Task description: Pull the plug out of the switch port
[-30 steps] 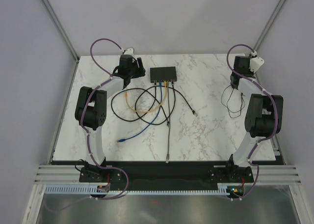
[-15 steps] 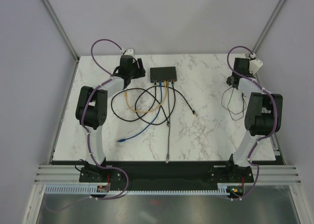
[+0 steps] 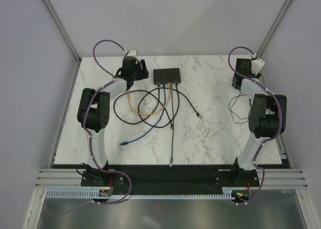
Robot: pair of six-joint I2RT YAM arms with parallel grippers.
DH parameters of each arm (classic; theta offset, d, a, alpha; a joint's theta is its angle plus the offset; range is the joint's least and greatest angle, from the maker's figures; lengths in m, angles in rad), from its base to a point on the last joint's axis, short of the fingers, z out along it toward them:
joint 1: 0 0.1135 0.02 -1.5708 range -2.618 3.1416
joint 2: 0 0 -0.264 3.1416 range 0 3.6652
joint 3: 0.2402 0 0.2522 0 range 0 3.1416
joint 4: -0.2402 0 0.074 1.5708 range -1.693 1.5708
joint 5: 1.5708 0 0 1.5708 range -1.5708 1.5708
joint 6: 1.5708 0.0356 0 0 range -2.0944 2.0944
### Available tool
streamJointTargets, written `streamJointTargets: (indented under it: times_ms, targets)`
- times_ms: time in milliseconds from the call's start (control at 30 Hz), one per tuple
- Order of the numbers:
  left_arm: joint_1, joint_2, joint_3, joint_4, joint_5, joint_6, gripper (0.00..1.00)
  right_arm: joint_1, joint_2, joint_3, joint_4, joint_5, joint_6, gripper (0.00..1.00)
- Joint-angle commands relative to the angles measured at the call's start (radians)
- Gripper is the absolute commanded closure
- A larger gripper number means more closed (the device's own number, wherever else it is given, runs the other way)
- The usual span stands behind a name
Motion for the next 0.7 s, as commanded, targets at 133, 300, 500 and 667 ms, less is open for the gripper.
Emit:
streamJointTargets:
  times_ms: [133, 300, 500, 667]
  targets:
    - [0.001, 0.006, 0.043, 0.037, 0.007, -0.03, 0.3, 0.204, 0.017, 0.137, 0.004, 0.071, -0.162, 0.37]
    - [-0.01, 0.007, 0.046, 0.037, 0.007, -0.03, 0.3, 0.299, 0.038, 0.183, 0.01, 0.002, -0.166, 0.32]
    - [-0.04, 0.026, 0.082, 0.067, 0.189, -0.058, 0.32, 0.382, 0.124, 0.31, -0.014, -0.286, -0.113, 0.25]
    - [-0.059, 0.047, 0.125, 0.067, 0.238, -0.028, 0.32, 0.408, 0.08, 0.137, 0.249, -0.567, -0.143, 0.02]
